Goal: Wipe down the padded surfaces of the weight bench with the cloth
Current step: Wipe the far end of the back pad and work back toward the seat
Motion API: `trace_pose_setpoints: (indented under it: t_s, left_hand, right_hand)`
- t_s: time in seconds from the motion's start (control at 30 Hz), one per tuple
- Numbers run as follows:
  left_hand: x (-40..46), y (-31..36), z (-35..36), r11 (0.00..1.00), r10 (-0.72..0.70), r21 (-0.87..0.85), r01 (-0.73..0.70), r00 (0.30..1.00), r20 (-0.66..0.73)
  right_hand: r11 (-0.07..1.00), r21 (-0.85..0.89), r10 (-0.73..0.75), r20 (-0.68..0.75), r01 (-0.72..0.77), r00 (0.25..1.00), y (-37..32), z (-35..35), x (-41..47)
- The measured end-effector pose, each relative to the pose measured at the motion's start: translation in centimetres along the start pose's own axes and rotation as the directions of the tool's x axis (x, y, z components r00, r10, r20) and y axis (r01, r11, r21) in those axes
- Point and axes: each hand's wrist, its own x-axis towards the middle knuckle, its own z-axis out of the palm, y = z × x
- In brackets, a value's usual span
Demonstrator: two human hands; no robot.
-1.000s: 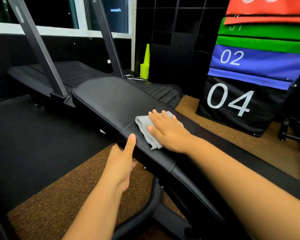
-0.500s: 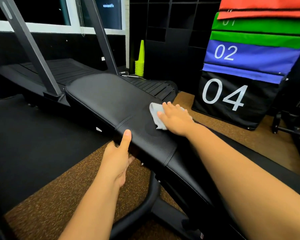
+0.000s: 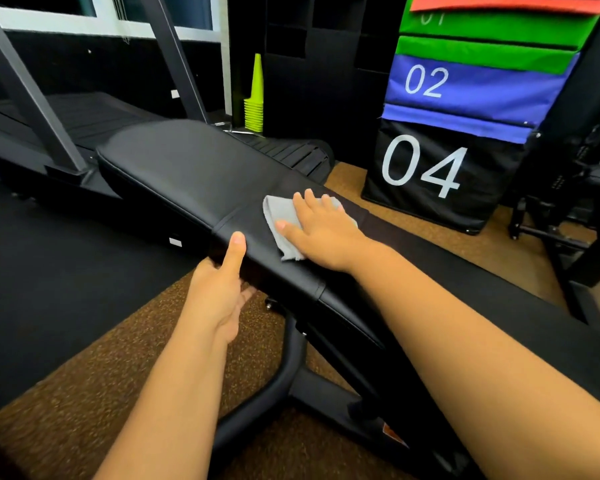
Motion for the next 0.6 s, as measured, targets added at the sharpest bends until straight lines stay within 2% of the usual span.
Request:
trace_pose_setpoints:
  t_s: [0.13,0.23,0.33,0.43,0.6]
  left_hand:
    - [0.3,-0.1,-0.3,1.000,-0.003,0.013,0.003,1.000,-0.020]
    - [0.5,-0.3,-0.3,1.000,-0.001,0.000,0.001,0.999,-0.035]
    - [0.8,-0.5,-0.2,1.000,0.003,-0.001,-0.003,0.999,-0.047]
    - [1.1,-1.1,0.0,1.000,0.020,0.019,-0.018,0.995,-0.096]
    - [1.6,-1.7,0.6,0.991,0.022,0.132,0.005,0.979,-0.205]
  right_hand:
    - [0.991,-0.004,-0.135,-0.007,0.135,0.991,-0.6,0.5,-7.4]
    - [0.991,0.042,-0.127,0.049,0.125,0.991,0.4,0.4,-9.3]
    - [0.995,0.094,-0.053,0.086,0.045,0.995,1.1,-0.1,-6.8]
    - [0.991,0.117,0.056,0.042,-0.061,0.998,3.0,-0.3,-2.7]
    - [0.983,0.024,0.181,0.015,-0.181,0.983,4.5,-0.2,1.1]
